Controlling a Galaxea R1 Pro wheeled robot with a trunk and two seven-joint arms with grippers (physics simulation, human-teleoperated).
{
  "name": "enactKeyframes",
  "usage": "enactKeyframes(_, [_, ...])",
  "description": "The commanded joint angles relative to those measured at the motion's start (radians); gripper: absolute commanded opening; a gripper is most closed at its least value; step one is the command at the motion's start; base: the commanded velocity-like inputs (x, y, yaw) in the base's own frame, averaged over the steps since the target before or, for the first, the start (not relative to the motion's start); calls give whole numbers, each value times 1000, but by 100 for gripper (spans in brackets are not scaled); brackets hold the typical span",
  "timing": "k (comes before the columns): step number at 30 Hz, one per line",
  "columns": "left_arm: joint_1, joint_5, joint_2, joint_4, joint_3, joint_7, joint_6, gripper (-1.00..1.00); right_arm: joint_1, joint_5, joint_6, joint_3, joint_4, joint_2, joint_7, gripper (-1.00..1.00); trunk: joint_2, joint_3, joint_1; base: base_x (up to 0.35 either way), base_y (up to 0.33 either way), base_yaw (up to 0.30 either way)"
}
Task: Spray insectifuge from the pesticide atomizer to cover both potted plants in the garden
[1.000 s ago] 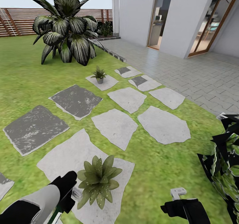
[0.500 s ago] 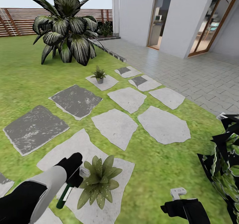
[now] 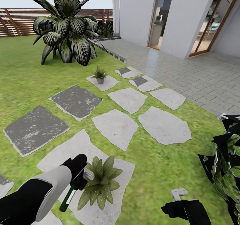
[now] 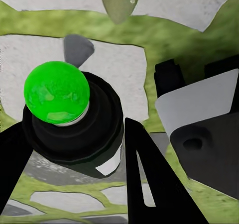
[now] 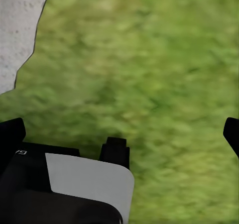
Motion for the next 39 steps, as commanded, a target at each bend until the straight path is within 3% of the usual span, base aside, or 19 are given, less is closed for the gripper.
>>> enactKeyframes(1, [0, -8, 1, -1, -5, -10, 2, -100, -1, 10, 2, -3, -1, 1, 10, 100, 0, -1, 0, 0, 0, 0])
enactKeyframes(7, [16, -9, 2, 0, -7, -10, 2, -100, -1, 10, 2, -3, -1, 1, 10, 100, 0, -1, 0, 0, 0, 0])
enactKeyframes(15, [121, -13, 11, -3, -9, -9, 0, -100, -1, 11, 1, -3, -1, 1, 10, 100, 0, -1, 0, 0, 0, 0])
enactKeyframes(20, [148, -13, 11, -4, -9, -9, 0, -100, -1, 10, 2, -3, -1, 2, 11, 100, 0, -1, 0, 0, 0, 0])
enactKeyframes(32, [137, -13, 8, -4, -7, -10, 2, -100, -1, 10, 1, -3, -1, 1, 10, 100, 0, -1, 0, 0, 0, 0])
enactKeyframes(39, [34, -13, 9, -2, -8, -10, 2, -100, -1, 11, 1, -3, -1, 1, 10, 100, 0, -1, 0, 0, 0, 0])
